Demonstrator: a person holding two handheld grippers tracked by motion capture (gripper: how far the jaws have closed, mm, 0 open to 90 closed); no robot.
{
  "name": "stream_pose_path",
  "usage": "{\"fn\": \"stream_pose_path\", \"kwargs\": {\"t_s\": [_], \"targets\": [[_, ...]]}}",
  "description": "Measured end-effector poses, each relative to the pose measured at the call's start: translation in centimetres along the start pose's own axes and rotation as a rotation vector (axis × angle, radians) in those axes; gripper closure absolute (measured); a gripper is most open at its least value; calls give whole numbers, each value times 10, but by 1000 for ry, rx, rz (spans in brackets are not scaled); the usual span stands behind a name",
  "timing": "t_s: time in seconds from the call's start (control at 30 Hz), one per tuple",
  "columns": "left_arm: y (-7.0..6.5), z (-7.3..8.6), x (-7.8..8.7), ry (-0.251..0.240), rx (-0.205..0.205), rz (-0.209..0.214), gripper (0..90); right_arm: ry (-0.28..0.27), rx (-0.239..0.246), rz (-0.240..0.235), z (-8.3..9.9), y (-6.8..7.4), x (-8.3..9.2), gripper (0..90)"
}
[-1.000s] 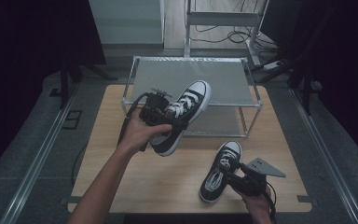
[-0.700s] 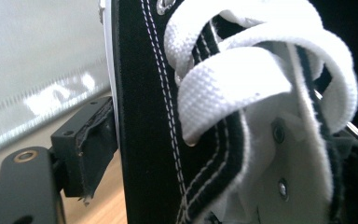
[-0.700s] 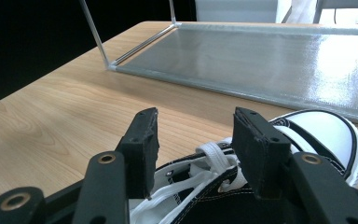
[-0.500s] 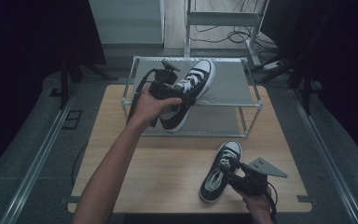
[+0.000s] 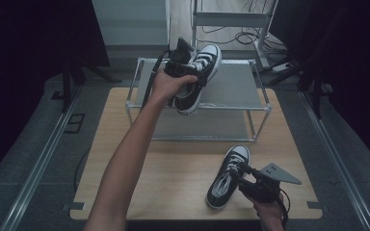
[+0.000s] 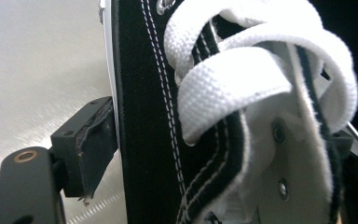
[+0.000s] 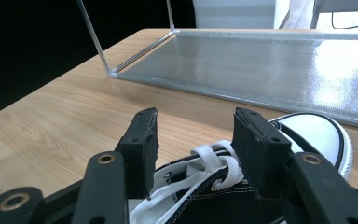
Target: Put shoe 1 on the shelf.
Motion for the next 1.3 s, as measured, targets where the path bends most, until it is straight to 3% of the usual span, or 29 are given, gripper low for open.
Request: {"fn": "stream_pose_path", "kwargs": {"t_s": [0.23,0.3,0.5,0.6,0.67,0.77,0.83,0.9,1.3], "targets": [[4,-19,-14,13,46,-52,185,1,-3,2,0,-1,1,502],[5,-26,-23,33,60,-89,185,6,-6,1,1,0,0,502],[11,-35,-40,71,88,-131,185,15,5,-4,4,3,-3,503],[16,-37,-44,74,107,-146,185,16,7,-4,4,3,-3,502],[24,-40,-49,72,140,-185,185,19,5,-3,5,2,-3,502],[28,-40,-51,64,158,-208,185,19,3,0,5,1,-3,502],[34,-41,-55,70,200,-221,185,18,0,6,5,-1,-3,502],[37,-42,-57,67,216,-242,184,17,1,8,4,0,-3,502],[41,-43,-67,98,280,-322,178,8,9,11,3,1,-1,502]]}}
Point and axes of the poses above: each handheld gripper's, and its own axes: x roughly backward along the jaws, z roughly out of its underside, y roughly to its left, the point moved 5 cm from there along -x, roughly forward along the jaws, and after that the axes turned 2 degrees about -x, right-handed, at the moved point
